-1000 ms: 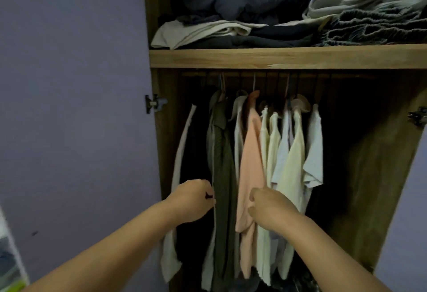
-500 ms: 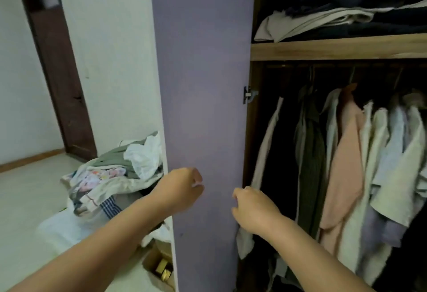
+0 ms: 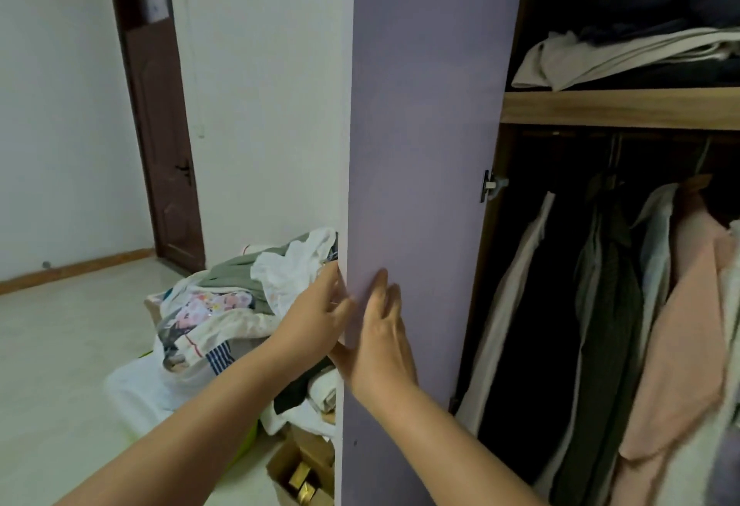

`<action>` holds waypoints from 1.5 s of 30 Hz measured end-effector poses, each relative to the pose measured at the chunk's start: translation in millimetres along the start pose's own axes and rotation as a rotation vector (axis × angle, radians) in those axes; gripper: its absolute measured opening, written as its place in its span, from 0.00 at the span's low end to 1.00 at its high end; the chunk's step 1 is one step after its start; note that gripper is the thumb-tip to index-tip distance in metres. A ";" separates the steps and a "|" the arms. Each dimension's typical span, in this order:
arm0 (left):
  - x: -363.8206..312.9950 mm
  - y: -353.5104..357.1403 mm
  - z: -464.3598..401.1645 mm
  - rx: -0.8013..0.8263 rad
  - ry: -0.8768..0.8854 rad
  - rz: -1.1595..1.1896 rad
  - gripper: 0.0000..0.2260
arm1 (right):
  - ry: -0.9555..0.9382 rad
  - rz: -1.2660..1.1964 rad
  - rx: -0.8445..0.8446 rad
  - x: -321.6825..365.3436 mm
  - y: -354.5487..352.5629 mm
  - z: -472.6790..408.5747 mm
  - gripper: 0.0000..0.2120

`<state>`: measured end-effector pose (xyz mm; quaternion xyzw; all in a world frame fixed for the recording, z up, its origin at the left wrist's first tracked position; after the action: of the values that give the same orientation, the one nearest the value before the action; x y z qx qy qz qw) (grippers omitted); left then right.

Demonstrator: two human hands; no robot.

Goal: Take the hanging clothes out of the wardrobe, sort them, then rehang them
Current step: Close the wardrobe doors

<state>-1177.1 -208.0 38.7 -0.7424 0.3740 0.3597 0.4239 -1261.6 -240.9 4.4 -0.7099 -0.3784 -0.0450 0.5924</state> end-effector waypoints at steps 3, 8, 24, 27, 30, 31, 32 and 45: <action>1.2 5.9 5.4 0.027 0.001 0.086 0.14 | 0.006 -0.020 -0.086 -4.6 1.9 -2.0 0.49; -9.0 21.0 15.8 0.122 0.085 0.121 0.23 | 0.002 -0.079 -0.122 -22.2 -5.8 12.0 0.48; -38.5 178.7 21.4 0.375 0.223 -0.113 0.17 | 0.162 -0.296 -0.137 -176.4 -127.7 104.4 0.30; -37.3 212.0 12.3 0.414 0.258 -0.236 0.18 | 0.200 -0.254 -0.164 -205.0 -149.8 108.7 0.20; -32.7 245.1 1.1 0.459 0.248 -0.314 0.18 | 0.240 -0.239 -0.184 -236.1 -166.8 106.3 0.12; -31.7 256.0 -2.8 0.475 0.241 -0.334 0.18 | 0.247 -0.240 -0.190 -246.1 -171.9 104.5 0.10; -30.7 267.3 -7.1 0.496 0.231 -0.352 0.18 | 0.248 -0.240 -0.197 -255.4 -177.1 102.8 0.09; -23.1 360.2 -53.6 0.539 0.148 -0.376 0.15 | 0.277 -0.171 -0.287 -362.8 -226.7 60.5 0.04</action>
<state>-1486.0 -380.4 -50.9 -0.6837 0.3419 0.1084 0.6355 -1676.2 -360.8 -16.4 -0.7394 -0.3417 -0.2457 0.5255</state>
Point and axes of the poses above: each hand's wrist, its own z-axis away from the middle knuckle, its own y-axis out of the palm, x = y × z, the point moved 4 cm from there along -z, towards the middle knuckle, and after that the axes turned 4 degrees about z, right-handed, at the moved point
